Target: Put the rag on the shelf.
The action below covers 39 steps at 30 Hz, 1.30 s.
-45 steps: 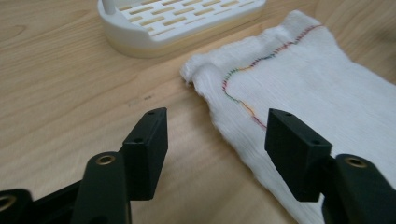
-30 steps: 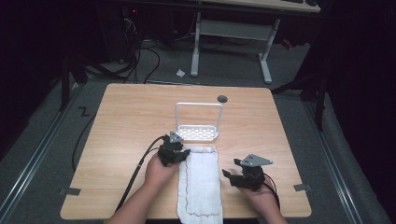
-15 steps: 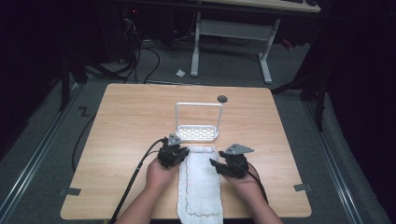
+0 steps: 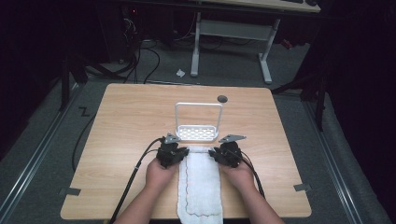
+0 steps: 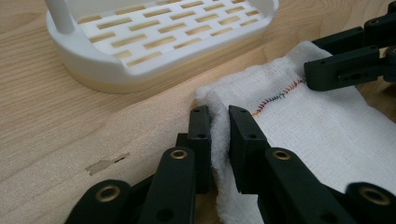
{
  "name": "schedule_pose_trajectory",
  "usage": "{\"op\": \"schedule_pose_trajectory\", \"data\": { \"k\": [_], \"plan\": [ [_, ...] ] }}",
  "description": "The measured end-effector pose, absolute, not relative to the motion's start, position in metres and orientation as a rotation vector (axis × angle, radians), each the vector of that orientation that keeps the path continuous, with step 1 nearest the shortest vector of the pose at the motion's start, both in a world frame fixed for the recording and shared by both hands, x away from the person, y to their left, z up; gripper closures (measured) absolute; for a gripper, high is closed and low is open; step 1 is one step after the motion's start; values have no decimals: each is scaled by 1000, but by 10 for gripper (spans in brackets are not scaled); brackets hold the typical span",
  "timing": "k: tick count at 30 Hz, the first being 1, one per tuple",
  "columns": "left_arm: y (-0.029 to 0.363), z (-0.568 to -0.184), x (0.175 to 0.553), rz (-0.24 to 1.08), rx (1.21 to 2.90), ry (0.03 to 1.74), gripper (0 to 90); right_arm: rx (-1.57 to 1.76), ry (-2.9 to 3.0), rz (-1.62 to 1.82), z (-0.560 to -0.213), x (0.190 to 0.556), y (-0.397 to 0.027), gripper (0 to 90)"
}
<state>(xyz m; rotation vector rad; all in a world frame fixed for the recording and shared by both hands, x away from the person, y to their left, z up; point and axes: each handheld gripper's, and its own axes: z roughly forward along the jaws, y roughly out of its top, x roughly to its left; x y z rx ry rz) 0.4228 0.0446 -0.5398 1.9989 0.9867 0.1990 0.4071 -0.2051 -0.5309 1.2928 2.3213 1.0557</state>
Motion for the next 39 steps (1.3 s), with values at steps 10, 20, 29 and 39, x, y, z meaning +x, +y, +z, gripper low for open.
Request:
{"op": "schedule_pose_trajectory", "data": {
  "k": [10,20,29,39],
  "plan": [
    [49,-538,418,212,1968,965,819,1277,2286,1168,-527,399,-207,862],
    [50,-522,399,303,1896,910,824,1181,2212,1267,-507,376,-209,864],
    [56,-493,382,360,1816,876,822,1076,2128,1351,-481,359,-209,863],
    [64,-457,371,405,1724,825,821,1002,2051,1395,-454,351,-206,863]
  ]
}}
